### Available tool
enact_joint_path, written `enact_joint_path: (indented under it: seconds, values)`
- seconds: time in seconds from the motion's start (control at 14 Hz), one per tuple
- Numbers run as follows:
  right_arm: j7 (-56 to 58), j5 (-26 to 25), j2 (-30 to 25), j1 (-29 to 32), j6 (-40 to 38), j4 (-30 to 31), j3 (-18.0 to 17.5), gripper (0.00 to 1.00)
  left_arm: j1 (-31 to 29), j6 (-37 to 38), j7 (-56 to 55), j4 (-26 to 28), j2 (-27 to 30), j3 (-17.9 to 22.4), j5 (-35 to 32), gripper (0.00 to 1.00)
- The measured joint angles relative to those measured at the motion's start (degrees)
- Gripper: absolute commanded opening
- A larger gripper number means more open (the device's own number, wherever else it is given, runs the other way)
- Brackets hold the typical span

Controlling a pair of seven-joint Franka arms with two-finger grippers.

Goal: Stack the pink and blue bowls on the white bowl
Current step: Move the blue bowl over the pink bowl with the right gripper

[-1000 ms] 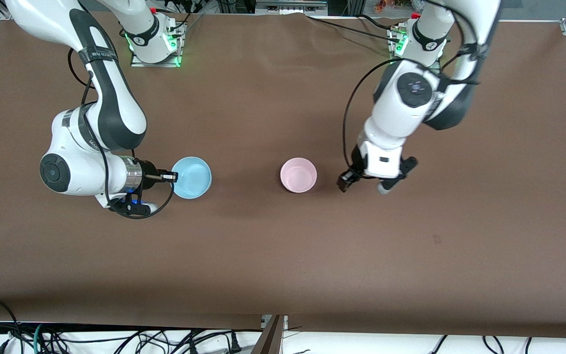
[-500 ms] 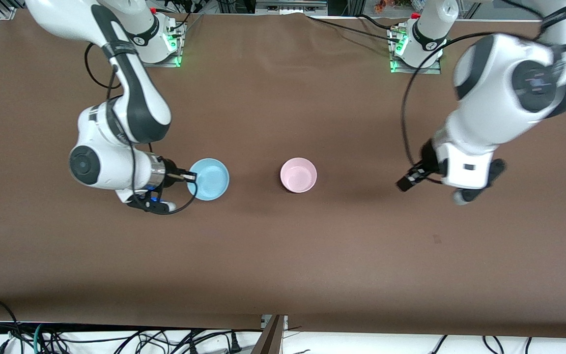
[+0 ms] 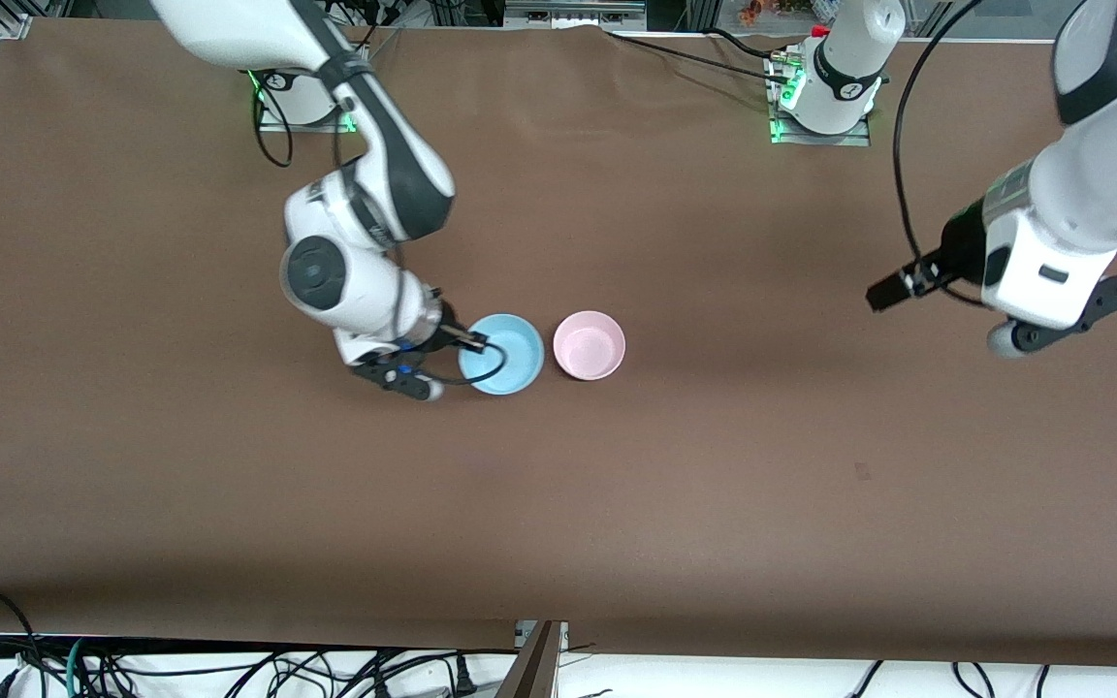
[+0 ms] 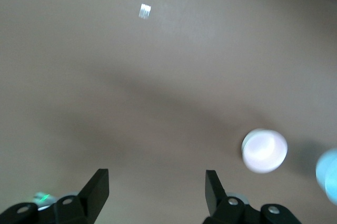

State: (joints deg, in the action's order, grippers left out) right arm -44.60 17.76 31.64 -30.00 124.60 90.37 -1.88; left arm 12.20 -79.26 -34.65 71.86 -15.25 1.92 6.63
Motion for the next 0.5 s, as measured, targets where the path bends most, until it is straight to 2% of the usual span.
enact_joint_path:
  seconds: [0.29,0.5]
  values:
    - [-8.61,-0.01,4.06,-6.7,11.25,-0.26,0.01,0.0,-0.62,4.72,9.12,1.87,4.12,0.02,-1.35,0.82]
    - [-12.31,-0.15,6.86,-9.35,12.76,-2.97,0.16,0.0,-0.89,1.55,10.88,9.13,9.17,0.0,-1.5,0.82]
